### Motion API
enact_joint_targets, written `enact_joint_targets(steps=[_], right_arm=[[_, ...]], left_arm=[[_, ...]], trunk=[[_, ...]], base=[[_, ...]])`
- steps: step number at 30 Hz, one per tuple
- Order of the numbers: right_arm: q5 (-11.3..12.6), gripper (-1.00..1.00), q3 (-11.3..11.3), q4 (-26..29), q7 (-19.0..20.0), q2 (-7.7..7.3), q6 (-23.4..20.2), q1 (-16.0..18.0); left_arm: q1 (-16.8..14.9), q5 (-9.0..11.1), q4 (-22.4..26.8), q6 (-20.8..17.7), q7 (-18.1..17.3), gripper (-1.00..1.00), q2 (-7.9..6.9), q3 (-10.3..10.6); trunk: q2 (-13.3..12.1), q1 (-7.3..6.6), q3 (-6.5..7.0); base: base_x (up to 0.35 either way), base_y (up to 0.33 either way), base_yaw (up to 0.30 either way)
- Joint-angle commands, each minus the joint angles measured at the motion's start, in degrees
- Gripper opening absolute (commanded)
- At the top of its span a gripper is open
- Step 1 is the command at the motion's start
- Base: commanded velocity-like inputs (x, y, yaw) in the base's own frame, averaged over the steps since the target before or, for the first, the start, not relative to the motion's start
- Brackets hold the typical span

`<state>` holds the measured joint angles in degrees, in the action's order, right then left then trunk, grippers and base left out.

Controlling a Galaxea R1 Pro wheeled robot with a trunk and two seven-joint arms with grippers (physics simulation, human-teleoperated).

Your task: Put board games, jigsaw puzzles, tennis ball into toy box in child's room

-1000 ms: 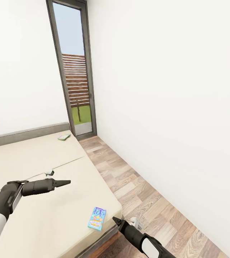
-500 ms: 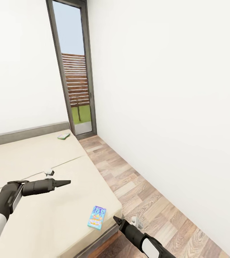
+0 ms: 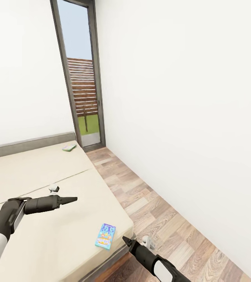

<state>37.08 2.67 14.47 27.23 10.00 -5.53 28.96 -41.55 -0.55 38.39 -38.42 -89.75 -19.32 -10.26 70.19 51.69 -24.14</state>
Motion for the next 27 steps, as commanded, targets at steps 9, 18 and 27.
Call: enact_joint_targets(steps=[9, 18, 27], right_arm=[[1.08, 1.0, 0.11, -0.02, -0.14, 0.0, -0.27, 0.0], [1.35, 1.0, -0.2, -0.11, -0.35, 0.0, -0.29, 0.01], [1.46, 1.0, -0.48, -0.16, -0.56, 0.0, -0.91, 0.03]], left_arm=[[-0.02, -0.07, 0.02, -0.6, -0.25, 1.0, -0.02, -0.03], [-0.02, -0.07, 0.02, -0.6, -0.25, 1.0, -0.02, -0.03], [-0.02, 0.01, 0.02, -0.6, -0.25, 1.0, -0.02, -0.03]], trunk=[[3.66, 1.98, -1.68], [7.27, 3.96, -3.3], [10.88, 5.94, -4.92]], base=[[0.0, 0.0, 0.0], [0.0, 0.0, 0.0], [0.0, 0.0, 0.0]])
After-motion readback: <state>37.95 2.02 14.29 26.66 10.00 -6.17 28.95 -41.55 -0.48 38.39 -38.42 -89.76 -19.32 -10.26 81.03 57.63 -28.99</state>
